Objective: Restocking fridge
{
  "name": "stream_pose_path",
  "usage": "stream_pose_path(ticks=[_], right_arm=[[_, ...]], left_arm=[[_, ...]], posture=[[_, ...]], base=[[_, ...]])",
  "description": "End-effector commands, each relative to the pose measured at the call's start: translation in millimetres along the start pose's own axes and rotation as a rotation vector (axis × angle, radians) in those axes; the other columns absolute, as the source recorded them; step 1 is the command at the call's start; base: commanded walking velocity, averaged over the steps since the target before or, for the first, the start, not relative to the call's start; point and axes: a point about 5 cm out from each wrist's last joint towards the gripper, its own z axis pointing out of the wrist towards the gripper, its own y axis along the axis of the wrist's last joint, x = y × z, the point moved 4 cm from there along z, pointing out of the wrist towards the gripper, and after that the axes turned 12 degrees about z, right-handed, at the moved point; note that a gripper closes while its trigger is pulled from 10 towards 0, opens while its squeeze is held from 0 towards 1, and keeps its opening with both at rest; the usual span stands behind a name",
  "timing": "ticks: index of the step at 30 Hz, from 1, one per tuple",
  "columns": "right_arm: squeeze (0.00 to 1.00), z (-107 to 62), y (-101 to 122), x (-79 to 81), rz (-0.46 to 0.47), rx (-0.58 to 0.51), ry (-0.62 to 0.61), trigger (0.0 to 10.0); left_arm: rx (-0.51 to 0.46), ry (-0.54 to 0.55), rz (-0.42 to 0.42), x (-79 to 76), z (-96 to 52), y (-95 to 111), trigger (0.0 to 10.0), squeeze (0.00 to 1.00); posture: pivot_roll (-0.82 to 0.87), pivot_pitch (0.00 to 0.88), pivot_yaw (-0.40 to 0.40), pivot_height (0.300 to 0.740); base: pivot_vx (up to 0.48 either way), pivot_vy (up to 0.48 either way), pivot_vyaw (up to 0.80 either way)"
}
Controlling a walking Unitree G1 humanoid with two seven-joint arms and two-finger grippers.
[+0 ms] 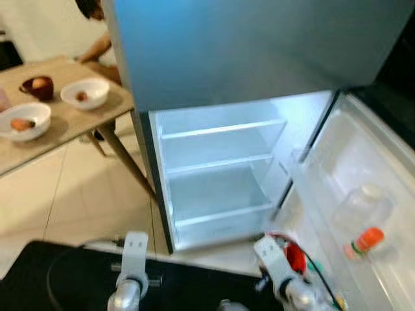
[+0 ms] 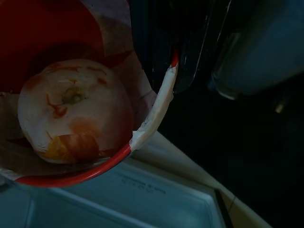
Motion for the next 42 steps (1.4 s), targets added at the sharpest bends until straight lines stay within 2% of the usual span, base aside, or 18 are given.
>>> stream_pose_path(ticks=[1,11,14,29,34,40,42], right_arm=[[0.00,1.6,6.0,1.8,-0.004,-0.022,0.002,10.0],[0.00,1.7,5.9,3.7,-0.018,-0.022,0.013,10.0],[0.00,1.5,5.3,3.6,-0.020,-0.021,0.013,10.0],[0.00,1.5,4.8,4.1,-0.025,-0.018,0.014,10.0],[0.00,1.8,8.0,4.1,0.028,-0.041,0.010,10.0],[0.00,1.9,4.8,7.2,0.029,-0.025,0.024,10.0],[0.00,1.6,6.3,9.4,0.056,-0.042,0.039,10.0]], left_arm=[[0.016,0.005,-0.009,0.5,-2.0,-5.3,10.0,0.00],[0.012,-0.014,0.001,-2.2,-2.7,-5.9,10.0,0.00],[0.018,-0.019,0.013,-3.4,-2.9,-7.0,10.0,0.00],[0.022,-0.007,-0.006,-3.1,-3.6,-8.6,10.0,0.00],[0.020,-0.015,0.017,-5.0,-3.4,-8.1,10.0,0.00],[0.023,-0.019,0.034,-5.2,-3.1,-8.3,10.0,0.00],[0.022,-0.018,0.035,-4.4,-2.8,-7.8,10.0,0.00]], posture=[[-0.13,0.083,-0.024,0.700],[-0.14,0.091,-0.026,0.700],[-0.14,0.093,-0.027,0.700],[-0.14,0.089,-0.032,0.700],[-0.14,0.076,-0.038,0.700],[-0.13,0.056,-0.038,0.700],[-0.13,0.040,-0.037,0.705]], base=[[0.000,0.000,0.00],[0.000,0.000,0.00],[0.000,-0.437,0.00],[0.000,0.000,0.00],[0.000,0.000,0.00],[0.000,0.000,0.00],[0.000,0.000,0.00]])
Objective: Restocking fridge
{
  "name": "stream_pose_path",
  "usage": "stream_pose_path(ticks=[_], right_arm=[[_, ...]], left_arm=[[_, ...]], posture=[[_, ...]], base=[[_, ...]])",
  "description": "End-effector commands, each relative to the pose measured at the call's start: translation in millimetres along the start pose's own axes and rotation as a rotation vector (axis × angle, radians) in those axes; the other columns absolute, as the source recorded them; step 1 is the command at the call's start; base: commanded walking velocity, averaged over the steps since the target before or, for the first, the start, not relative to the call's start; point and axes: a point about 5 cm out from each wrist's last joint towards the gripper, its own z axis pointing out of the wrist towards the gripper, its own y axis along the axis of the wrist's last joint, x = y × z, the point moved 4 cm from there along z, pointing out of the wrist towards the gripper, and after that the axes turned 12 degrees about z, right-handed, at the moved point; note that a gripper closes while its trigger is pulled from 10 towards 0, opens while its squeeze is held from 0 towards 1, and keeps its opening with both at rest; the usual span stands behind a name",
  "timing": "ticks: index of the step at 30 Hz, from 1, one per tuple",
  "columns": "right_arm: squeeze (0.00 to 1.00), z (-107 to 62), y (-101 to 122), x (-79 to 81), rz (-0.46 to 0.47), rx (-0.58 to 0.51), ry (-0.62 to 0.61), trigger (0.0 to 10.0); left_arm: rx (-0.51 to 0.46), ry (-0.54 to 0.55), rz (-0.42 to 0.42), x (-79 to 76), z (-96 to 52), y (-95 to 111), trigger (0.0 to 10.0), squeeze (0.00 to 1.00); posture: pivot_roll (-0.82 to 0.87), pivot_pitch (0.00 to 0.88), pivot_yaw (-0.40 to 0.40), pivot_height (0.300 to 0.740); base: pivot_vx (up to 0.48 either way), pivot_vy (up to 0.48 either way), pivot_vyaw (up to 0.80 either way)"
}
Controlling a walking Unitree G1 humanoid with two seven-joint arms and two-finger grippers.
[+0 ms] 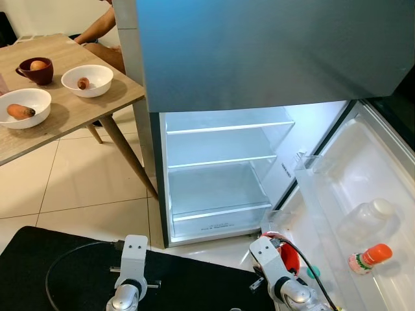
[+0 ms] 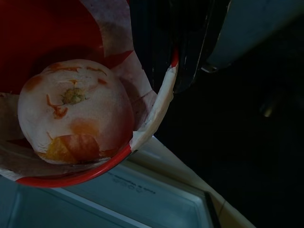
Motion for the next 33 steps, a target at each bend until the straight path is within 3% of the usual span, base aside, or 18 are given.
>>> stream_pose_path(ticks=[1,11,18,23,33], right_arm=[[0.00,-1.5,1.4,-2.0,0.026,-0.024,-0.001,10.0],[0.00,0.7,-2.2,3.7,0.021,0.004,-0.006,10.0],[0.00,-0.6,-10.1,5.5,0.007,0.033,-0.012,10.0],[0.00,-1.0,-11.9,5.9,0.003,0.039,-0.011,10.0],[0.00,-0.2,-10.7,6.9,-0.001,0.037,-0.013,10.0]], left_arm=[[0.017,-0.005,0.011,-1.5,-1.7,-5.4,10.0,0.00],[0.008,-0.009,0.015,-2.9,-1.6,-3.9,10.0,0.00],[0.044,-0.035,0.047,-6.2,-10.1,-21.5,10.0,0.00],[0.040,-0.022,-0.004,-4.8,-12.2,-23.8,10.0,0.00],[0.037,-0.023,-0.003,-6.1,-10.1,-19.9,10.0,0.00]], posture=[[-0.13,0.040,-0.037,0.705],[-0.12,0.040,-0.037,0.720],[-0.11,0.056,-0.044,0.720],[-0.11,0.060,-0.048,0.720],[-0.10,0.057,-0.048,0.720]], base=[[0.000,0.000,0.00],[0.000,0.000,0.00],[0.000,0.000,0.00],[0.000,0.000,0.00],[0.097,0.000,0.00]])
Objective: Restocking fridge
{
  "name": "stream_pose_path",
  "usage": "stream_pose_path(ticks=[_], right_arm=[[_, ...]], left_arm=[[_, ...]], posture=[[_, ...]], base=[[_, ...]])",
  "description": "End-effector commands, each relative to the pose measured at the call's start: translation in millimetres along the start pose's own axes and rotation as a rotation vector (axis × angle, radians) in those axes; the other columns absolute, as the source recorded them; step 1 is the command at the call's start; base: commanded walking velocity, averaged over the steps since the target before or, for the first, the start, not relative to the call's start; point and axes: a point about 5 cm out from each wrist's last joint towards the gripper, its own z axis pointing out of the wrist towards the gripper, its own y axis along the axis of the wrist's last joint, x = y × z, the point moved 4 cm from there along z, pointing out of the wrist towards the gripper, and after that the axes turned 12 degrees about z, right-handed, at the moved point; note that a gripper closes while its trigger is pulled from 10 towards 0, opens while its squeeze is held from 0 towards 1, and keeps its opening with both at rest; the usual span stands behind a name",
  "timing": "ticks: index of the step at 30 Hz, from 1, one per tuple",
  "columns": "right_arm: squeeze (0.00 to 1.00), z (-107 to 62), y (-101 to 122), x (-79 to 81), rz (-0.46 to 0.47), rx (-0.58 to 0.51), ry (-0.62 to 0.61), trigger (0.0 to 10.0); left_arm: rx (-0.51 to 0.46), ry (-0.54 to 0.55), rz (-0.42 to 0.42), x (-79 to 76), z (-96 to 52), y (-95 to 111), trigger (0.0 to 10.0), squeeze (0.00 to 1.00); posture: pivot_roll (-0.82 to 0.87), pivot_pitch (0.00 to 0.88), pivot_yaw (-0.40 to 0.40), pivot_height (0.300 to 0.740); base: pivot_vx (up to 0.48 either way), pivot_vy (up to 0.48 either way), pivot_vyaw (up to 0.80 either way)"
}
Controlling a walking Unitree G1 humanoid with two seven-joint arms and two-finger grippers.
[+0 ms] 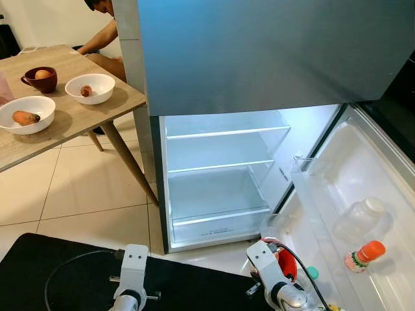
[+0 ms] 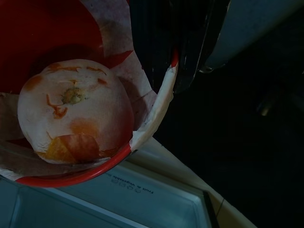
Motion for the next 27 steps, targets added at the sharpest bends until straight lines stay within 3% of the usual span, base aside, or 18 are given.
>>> stream_pose_path(ticks=[1,27], right_arm=[[0.00,-0.2,-1.2,-0.4,-0.008,0.004,-0.007,10.0],[0.00,-0.4,-2.0,0.1,-0.008,0.004,-0.011,10.0]], left_arm=[[0.008,-0.003,-0.008,-1.4,-0.5,-1.6,10.0,0.00],[-0.004,-0.010,-0.017,0.4,0.2,0.9,10.0,0.00]], posture=[[-0.10,0.057,-0.048,0.720],[-0.10,0.056,-0.038,0.720]], base=[[0.240,0.000,0.00],[0.254,0.000,0.00]])
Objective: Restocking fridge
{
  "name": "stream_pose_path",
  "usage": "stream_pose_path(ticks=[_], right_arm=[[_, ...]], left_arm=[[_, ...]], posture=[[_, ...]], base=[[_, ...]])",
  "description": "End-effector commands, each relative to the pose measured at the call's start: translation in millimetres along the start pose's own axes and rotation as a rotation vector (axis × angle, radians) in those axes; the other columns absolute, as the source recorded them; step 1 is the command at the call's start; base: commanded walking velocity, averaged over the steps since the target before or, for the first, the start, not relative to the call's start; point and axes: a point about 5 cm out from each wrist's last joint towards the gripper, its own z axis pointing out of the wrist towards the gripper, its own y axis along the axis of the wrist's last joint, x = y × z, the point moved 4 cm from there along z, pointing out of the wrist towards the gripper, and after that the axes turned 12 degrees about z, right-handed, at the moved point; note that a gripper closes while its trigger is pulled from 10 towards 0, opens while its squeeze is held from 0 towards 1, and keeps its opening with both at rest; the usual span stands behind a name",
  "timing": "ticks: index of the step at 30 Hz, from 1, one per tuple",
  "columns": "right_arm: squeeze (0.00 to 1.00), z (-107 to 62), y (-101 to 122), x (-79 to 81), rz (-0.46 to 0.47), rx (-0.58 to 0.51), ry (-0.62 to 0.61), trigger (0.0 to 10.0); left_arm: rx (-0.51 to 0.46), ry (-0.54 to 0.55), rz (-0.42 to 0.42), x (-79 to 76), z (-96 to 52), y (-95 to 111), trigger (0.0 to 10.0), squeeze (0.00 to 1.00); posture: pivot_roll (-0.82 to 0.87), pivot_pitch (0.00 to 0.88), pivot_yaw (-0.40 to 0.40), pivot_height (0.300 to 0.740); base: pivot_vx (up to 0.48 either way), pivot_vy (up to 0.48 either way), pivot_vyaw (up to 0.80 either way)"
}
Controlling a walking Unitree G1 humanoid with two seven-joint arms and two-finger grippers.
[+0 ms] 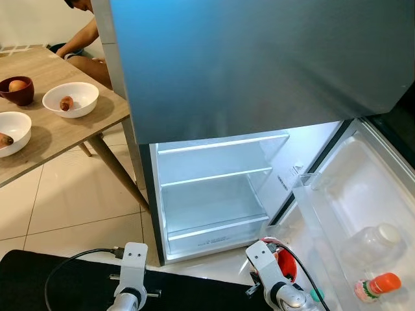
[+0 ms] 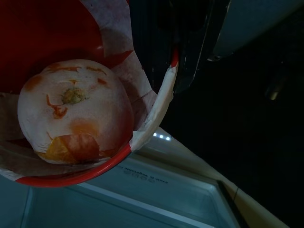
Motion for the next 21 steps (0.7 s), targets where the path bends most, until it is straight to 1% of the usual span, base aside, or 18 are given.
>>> stream_pose_path(ticks=[1,4,15,21], right_arm=[[0.00,-0.8,-2.5,-0.5,-0.008,0.005,-0.008,10.0],[0.00,-0.9,-2.9,-0.6,-0.008,0.006,-0.008,10.0],[0.00,-1.6,-5.0,-1.2,-0.008,0.010,-0.012,10.0],[0.00,-1.6,-5.4,-0.6,-0.006,0.011,-0.010,10.0]], left_arm=[[0.011,-0.003,-0.003,-0.3,-1.4,-3.5,10.0,0.00],[0.009,-0.005,0.000,-0.5,-1.1,-2.8,10.0,0.00],[-0.003,-0.004,0.025,-1.9,-1.7,-1.8,10.0,0.00],[-0.006,-0.003,0.025,-1.6,-1.9,-1.6,10.0,0.00]], posture=[[-0.10,0.055,-0.037,0.720],[-0.10,0.055,-0.036,0.720],[-0.10,0.061,-0.035,0.720],[-0.10,0.063,-0.036,0.720]], base=[[0.240,0.000,0.00],[0.241,0.000,0.00],[0.000,0.000,0.00],[0.000,0.000,0.00]])
